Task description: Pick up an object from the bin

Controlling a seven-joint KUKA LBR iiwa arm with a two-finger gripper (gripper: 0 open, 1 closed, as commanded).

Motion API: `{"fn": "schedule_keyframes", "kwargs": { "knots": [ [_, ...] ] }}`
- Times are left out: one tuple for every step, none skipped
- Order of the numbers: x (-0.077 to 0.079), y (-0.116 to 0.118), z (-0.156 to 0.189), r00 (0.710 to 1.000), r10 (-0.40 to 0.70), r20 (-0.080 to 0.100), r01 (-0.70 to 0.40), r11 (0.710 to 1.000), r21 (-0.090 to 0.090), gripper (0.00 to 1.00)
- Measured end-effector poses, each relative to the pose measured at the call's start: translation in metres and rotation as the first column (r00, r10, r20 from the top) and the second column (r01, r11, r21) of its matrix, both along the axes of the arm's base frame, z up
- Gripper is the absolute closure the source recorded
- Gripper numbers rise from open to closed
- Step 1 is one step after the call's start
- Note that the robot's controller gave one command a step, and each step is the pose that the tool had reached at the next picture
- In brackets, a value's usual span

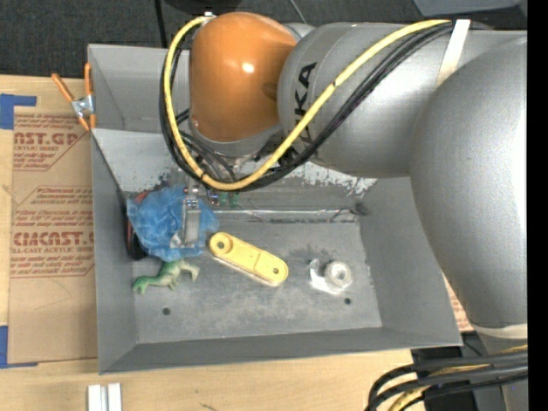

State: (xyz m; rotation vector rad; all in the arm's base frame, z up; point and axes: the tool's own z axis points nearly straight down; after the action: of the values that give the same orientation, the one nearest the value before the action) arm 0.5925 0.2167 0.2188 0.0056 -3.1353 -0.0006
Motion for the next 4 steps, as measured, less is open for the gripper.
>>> {"fn": "schedule_keyframes", "kwargs": {
  "knots": [
    [0.002,-0.001,0.006,1.0,-0.002,0.008,0.002,1.0,0.001,0.0],
    [-0.005,0.007,-0.041,0.989,0.146,0.008,-0.146,0.989,0.001,0.0],
    [-0.024,0.022,-0.058,0.887,0.462,0.009,-0.462,0.887,0.001,0.0],
    [-0.019,0.026,-0.073,0.823,0.568,0.012,-0.568,0.823,0.0,0.0]
  ]
}}
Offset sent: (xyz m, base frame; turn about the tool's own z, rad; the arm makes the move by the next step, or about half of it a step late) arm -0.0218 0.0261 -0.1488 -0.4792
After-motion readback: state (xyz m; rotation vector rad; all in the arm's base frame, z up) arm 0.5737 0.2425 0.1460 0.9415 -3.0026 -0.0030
